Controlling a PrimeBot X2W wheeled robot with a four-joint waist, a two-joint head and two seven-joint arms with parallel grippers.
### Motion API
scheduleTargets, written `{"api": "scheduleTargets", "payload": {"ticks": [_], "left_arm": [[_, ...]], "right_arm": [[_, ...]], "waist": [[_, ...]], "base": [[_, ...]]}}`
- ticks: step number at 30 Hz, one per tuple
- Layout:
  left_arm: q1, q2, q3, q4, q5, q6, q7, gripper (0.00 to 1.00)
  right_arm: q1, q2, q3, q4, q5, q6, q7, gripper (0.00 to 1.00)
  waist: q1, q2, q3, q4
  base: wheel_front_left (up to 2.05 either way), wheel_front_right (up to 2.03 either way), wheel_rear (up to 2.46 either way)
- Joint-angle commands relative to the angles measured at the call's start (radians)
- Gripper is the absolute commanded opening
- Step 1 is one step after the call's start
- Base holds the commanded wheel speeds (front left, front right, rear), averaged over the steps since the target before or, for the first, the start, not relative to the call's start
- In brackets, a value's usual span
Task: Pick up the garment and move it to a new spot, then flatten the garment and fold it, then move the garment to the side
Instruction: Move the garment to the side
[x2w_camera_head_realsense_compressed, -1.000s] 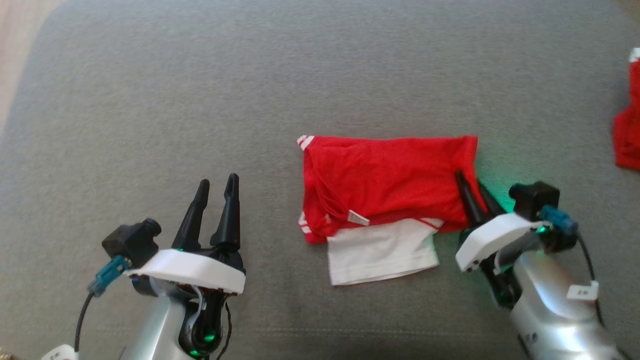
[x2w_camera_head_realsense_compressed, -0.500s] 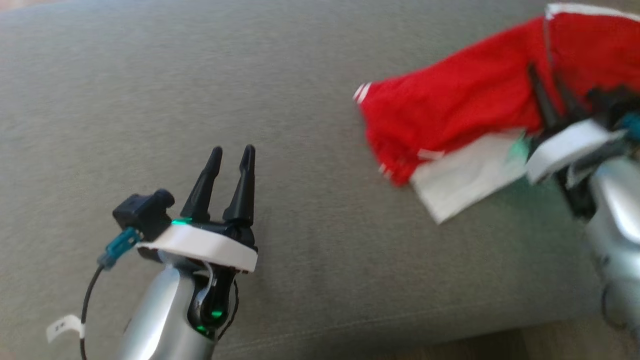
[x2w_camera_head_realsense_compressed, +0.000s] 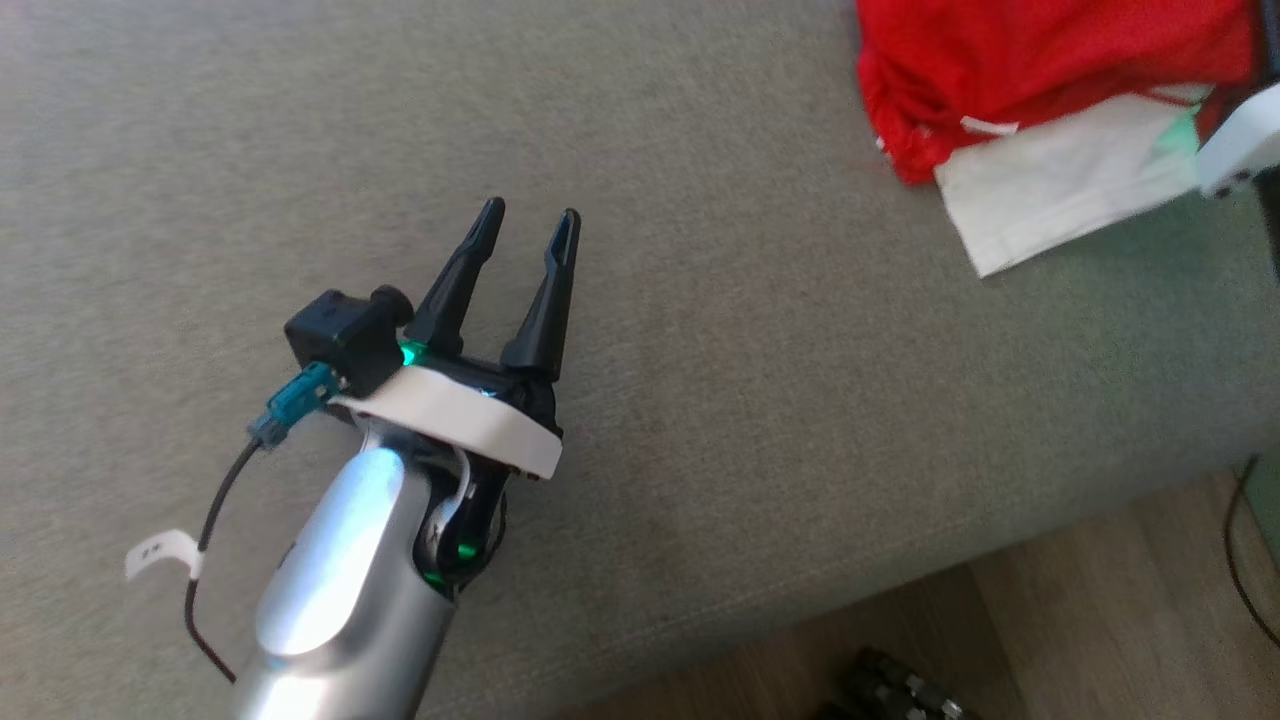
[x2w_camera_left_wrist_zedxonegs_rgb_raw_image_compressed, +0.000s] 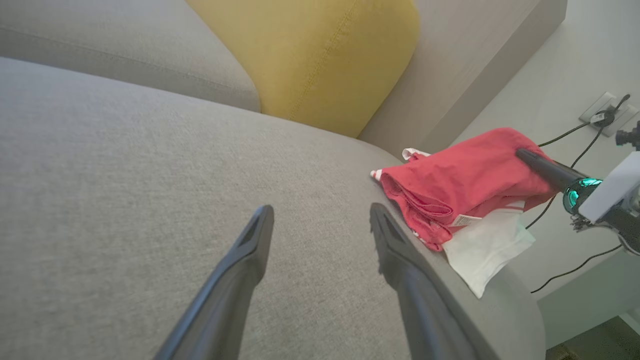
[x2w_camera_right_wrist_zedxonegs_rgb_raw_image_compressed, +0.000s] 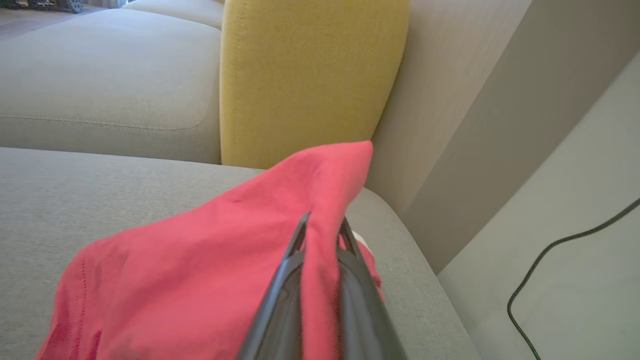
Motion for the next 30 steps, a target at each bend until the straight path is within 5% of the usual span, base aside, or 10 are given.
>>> {"api": "scheduleTargets", "payload": {"ticks": [1, 9, 12, 20, 30], "left_arm": [[-0.032, 0.006, 0.017, -0.019, 0.015, -0.004, -0.012, 1.0], [-0.052, 0.006, 0.03, 0.001, 0.048, -0.011, -0.012, 1.0], [-0.051, 0.006, 0.033, 0.006, 0.046, -0.013, -0.012, 1.0], [-0.039, 0.006, 0.039, 0.011, 0.016, -0.019, -0.012, 1.0], [0.037, 0.006, 0.046, -0.041, -0.049, -0.002, -0.012, 1.0]], "right_arm": [[-0.042, -0.021, -0.011, -0.003, -0.012, -0.001, -0.02, 0.0], [-0.103, 0.029, -0.041, 0.064, -0.053, -0.001, -0.073, 0.02], [-0.105, 0.043, -0.054, 0.079, -0.062, -0.001, -0.082, 1.0], [-0.1, 0.044, -0.054, 0.102, -0.072, -0.001, -0.091, 1.0], [-0.018, 0.056, -0.024, 0.004, -0.073, -0.001, -0.094, 1.0]], "waist": [[-0.0002, 0.0, 0.04, -0.034], [-0.0002, 0.0, 0.077, -0.055], [-0.0002, 0.0, 0.075, -0.053], [-0.0002, 0.0, 0.015, -0.024], [-0.0002, 0.0, -0.153, 0.093]], "base": [[0.0, 0.0, 0.0], [0.0, 0.0, 0.0], [0.0, 0.0, 0.0], [0.0, 0.0, 0.0], [0.0, 0.0, 0.0]]}}
